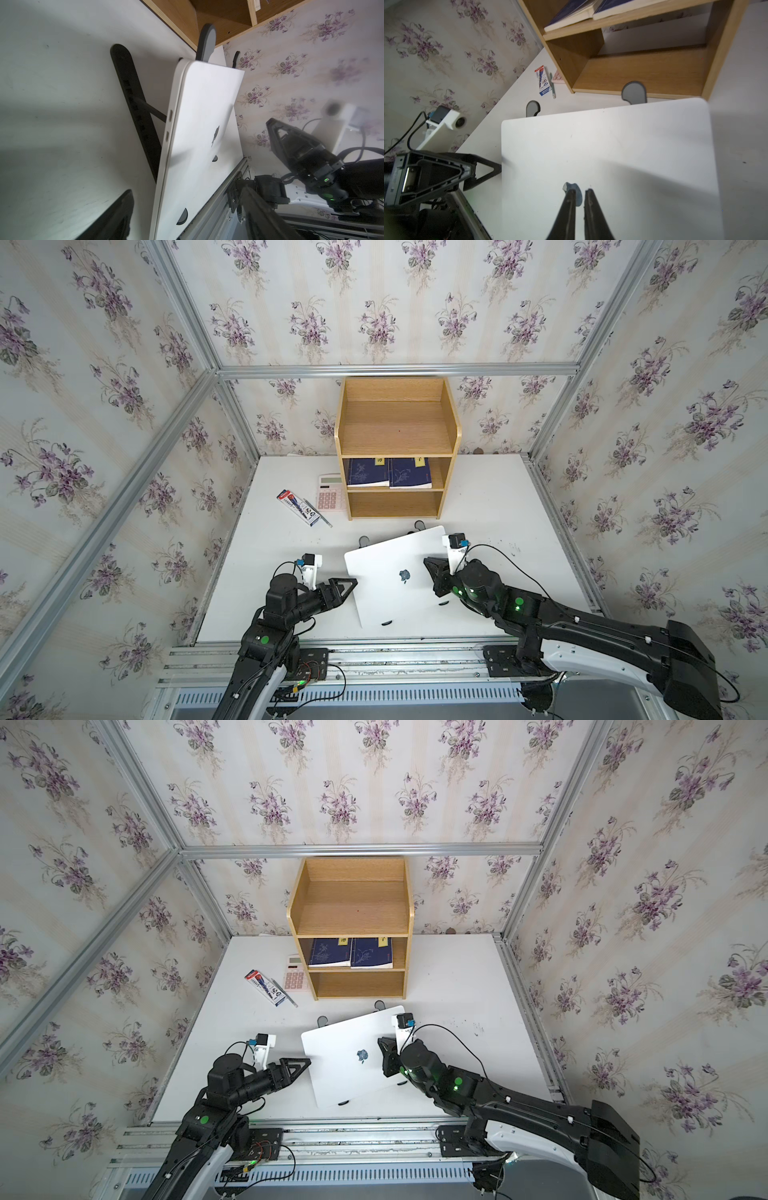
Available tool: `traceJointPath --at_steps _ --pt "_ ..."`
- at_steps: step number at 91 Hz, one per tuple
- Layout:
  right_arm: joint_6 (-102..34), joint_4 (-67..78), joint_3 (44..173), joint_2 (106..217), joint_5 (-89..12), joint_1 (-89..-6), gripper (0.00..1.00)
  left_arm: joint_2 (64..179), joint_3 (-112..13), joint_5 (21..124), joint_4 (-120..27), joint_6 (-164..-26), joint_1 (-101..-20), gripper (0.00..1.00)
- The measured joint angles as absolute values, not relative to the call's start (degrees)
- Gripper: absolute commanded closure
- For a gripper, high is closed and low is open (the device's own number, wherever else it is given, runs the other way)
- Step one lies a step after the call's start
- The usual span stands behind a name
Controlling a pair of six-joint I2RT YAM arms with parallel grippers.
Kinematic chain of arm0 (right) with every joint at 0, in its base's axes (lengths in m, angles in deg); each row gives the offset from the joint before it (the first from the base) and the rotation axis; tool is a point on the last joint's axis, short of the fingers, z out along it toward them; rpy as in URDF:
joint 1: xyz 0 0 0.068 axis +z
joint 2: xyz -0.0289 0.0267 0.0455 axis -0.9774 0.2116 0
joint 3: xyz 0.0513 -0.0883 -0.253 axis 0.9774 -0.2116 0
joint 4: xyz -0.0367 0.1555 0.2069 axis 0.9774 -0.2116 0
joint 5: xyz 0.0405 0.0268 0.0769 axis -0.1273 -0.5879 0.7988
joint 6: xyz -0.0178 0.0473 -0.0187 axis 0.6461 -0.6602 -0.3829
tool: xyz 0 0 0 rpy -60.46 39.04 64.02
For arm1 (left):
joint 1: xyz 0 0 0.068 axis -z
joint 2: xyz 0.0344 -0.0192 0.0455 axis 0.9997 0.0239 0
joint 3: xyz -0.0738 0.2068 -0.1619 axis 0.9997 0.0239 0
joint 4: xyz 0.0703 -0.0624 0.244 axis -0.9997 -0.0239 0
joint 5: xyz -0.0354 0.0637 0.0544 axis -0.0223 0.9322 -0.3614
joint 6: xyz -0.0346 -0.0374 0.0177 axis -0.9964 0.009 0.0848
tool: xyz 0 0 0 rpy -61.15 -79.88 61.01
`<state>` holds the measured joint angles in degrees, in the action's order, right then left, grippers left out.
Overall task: Close the laptop lid and set it aside
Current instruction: Close the lid of the laptop, then pick up the laptop from the computer stand.
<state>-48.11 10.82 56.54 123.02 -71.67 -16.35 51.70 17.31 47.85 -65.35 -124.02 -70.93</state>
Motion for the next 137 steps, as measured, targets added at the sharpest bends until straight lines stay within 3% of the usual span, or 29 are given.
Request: traceJointPath --at_steps 23,37,59,89,117,125,137 --pt "-49.75 2.91 55.6 120.2 -78.21 -25.05 0.84 63.99 19.91 56.16 -52.52 -123.93 -60.81 0.29" --pt "-51.33 2.82 51.86 121.03 -74.45 -32.33 0.84 73.1 20.85 58.59 -43.53 -124.08 -57.73 0.34" --pt "-52.86 6.12 48.26 127.15 -69.53 -36.64 0.85 81.5 20.83 59.31 -33.57 -125.28 -54.63 0.46" --pt "-54.45 12.31 46.46 136.31 -66.47 -37.88 0.87 80.38 18.1 60.86 -34.03 -125.17 -51.53 0.68" --pt "-57.29 14.06 44.1 135.92 -65.2 -37.77 0.87 76.05 15.61 59.04 -34.81 -125.41 -50.08 0.88" --pt "-57.4 14.45 44.06 134.91 -64.99 -37.71 0.87 75.59 14.84 59.13 -35.58 -125.92 -49.93 0.99" --pt "-58.36 13.88 43.78 131.76 -65.16 -37.71 0.86 74.59 13.05 59.72 -38.68 -126.09 -49.27 1.0"
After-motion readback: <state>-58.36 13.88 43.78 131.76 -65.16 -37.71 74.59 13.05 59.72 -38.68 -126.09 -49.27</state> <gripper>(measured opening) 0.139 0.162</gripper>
